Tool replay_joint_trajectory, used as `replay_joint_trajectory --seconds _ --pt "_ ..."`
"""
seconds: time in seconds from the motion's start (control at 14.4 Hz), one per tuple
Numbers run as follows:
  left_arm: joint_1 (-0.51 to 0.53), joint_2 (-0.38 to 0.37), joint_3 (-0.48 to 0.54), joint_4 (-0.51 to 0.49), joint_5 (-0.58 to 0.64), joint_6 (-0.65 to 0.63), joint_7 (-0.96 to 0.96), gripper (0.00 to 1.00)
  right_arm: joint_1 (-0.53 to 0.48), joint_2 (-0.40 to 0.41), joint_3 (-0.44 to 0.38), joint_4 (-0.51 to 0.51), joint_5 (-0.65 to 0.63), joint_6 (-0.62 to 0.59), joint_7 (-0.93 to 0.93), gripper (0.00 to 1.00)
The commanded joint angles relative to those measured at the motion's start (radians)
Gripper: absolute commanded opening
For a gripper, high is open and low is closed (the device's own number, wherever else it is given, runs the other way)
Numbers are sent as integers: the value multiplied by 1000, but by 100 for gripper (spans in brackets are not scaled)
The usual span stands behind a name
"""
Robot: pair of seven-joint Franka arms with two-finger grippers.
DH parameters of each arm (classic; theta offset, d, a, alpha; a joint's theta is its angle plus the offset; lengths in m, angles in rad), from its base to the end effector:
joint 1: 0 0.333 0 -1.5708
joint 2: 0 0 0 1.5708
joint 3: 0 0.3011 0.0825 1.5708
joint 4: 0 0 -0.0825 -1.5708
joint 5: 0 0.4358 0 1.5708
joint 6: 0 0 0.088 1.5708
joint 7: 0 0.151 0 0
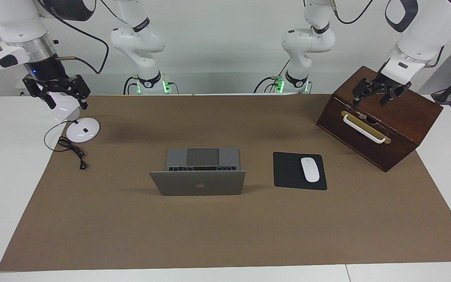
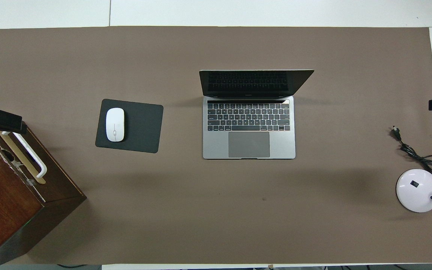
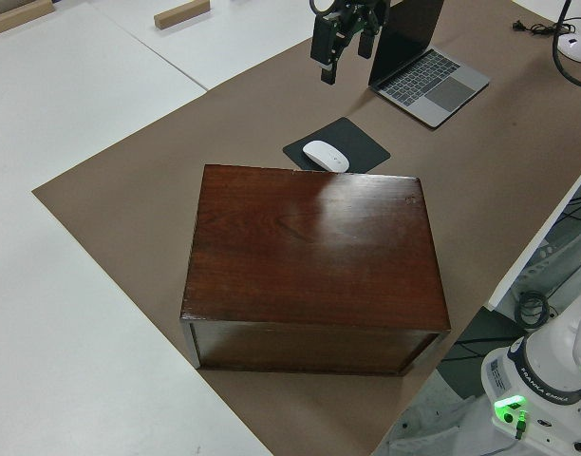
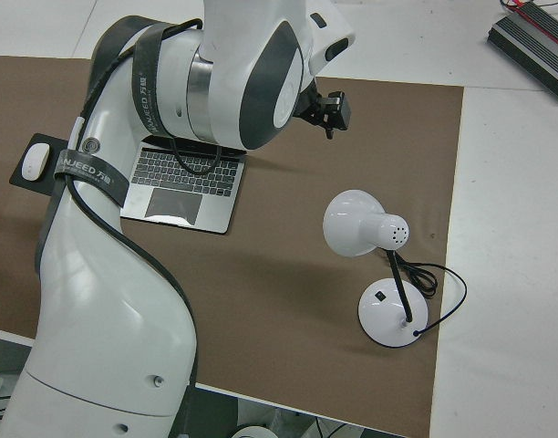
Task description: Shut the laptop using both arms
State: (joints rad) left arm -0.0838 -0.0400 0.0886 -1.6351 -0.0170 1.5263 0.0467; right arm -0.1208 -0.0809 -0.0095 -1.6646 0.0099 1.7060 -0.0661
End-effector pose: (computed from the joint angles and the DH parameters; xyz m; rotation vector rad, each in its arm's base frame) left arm 0.5855 0.0009 0.5523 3.1168 -0.0659 -0.1067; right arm 0.5956 -0.0768 0.5775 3.1326 -0.1018 0.1926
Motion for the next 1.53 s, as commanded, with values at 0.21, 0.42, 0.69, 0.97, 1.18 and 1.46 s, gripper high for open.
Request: replay_joint_trajectory --seconds 0.21,0.42,0.69,0.97,1.18,1.46 --pt "10 -8 -3 0 -1 9 16 100 -8 -3 6 -7 2 6 -4 100" --pt "12 -9 -3 -2 -1 11 18 100 -7 -5 6 -7 2 6 -3 100" --pt "10 -9 -3 -2 -1 41 10 100 -10 -5 6 -7 2 4 -7 100" --pt "10 -11 -3 -2 -1 55 2 100 -10 -5 6 -7 2 6 -9 100" --pt "7 -9 -4 -2 0 64 4 100 -8 -3 6 -6 2 11 -4 100" --pt "9 -11 -6 -8 0 81 2 100 -7 -3 6 -7 2 11 -3 100"
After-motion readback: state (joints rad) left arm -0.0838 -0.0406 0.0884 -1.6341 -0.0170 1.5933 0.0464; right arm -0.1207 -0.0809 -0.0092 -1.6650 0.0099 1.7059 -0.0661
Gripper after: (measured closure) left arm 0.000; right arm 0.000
